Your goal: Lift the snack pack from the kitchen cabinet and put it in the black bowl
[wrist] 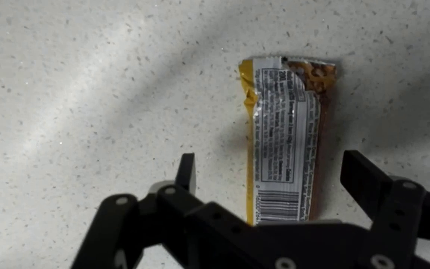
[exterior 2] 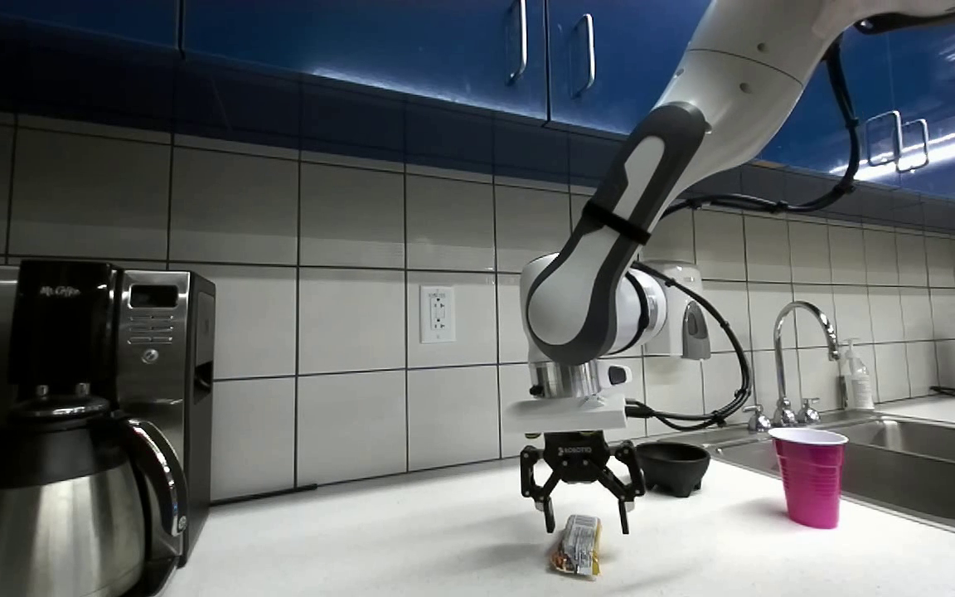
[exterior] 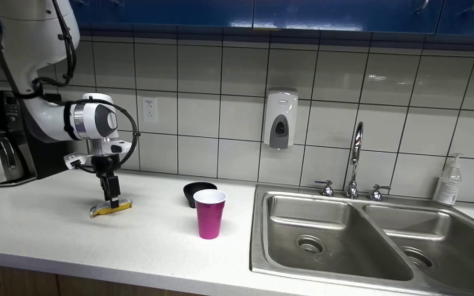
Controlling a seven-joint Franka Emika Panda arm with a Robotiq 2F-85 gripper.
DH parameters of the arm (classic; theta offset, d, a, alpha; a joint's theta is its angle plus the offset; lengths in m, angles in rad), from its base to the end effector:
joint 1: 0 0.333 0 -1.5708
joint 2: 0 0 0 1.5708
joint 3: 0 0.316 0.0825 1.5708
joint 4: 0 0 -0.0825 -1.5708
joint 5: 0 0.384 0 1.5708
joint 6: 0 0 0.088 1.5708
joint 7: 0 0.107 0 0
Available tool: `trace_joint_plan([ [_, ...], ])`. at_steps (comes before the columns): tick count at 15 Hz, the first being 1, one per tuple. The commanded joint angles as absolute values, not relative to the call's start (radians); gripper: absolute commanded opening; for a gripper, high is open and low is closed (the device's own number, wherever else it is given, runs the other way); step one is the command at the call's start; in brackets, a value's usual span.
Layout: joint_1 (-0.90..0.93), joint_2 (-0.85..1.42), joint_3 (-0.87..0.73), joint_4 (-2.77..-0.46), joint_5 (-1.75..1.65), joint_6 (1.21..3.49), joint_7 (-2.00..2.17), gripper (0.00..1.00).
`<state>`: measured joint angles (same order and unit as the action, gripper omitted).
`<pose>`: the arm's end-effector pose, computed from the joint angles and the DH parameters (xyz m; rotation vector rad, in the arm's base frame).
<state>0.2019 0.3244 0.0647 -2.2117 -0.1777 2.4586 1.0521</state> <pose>0.5254 0.1441 0.2243 2.8710 -0.9608 -0.0103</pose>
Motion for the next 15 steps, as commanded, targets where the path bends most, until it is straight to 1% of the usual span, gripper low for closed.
trace_joint_plan([
  [1,0.225,0.355,0.044,-2.178,-0.172,2.454,1.055,1.00],
  [2,0.226,0.361,0.043,-2.175,-0.170,2.454,1.053,0.75],
  [3,0.228,0.366,0.042,-2.171,-0.170,2.455,1.053,0.74],
  [4,0.231,0.370,0.039,-2.168,-0.172,2.455,1.054,0.68],
  [5,0.233,0.372,0.037,-2.166,-0.171,2.455,1.054,0.58],
  [10,0.238,0.378,0.031,-2.156,-0.172,2.454,1.053,0.19],
  [11,0.238,0.376,0.029,-2.156,-0.172,2.455,1.054,0.17],
  [15,0.239,0.338,0.029,-2.180,-0.174,2.471,1.047,0.17],
])
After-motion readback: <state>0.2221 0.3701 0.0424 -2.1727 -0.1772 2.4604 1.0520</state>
